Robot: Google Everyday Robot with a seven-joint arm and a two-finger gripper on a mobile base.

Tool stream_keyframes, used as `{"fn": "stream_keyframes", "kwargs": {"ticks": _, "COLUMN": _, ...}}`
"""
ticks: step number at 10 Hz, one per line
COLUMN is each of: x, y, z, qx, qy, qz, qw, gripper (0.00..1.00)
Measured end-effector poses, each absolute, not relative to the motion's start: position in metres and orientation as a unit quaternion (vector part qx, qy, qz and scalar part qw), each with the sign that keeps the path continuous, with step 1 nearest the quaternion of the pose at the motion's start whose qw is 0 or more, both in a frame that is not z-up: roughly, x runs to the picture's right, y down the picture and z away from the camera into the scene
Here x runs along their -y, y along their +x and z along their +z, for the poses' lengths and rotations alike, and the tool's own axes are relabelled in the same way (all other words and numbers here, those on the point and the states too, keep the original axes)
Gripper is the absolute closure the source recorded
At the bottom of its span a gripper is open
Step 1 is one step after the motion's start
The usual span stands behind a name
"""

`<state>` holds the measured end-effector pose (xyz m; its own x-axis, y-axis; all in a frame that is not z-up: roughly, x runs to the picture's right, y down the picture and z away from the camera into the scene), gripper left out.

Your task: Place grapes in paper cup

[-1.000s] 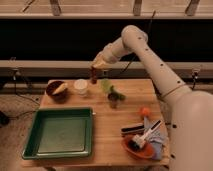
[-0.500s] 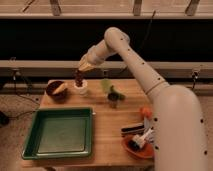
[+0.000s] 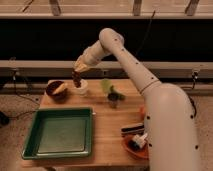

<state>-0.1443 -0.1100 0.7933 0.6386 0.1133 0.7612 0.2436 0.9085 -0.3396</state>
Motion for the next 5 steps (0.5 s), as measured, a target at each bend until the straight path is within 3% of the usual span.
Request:
{"fn": "stream_keyframes", "kwargs": {"ticks": 3, "x": 0.114, "y": -0.141, "z": 0.801, "qx": 0.42, "qy": -0.207, "qz": -0.036, "qw": 0.883, "gripper": 0.37}}
{"fn": "stream_keyframes", "kwargs": {"ticks": 5, "x": 0.117, "y": -0.141, "z": 0.806, "qx": 0.418, "qy": -0.204, "qz": -0.037, "qw": 0.885, "gripper": 0.22}}
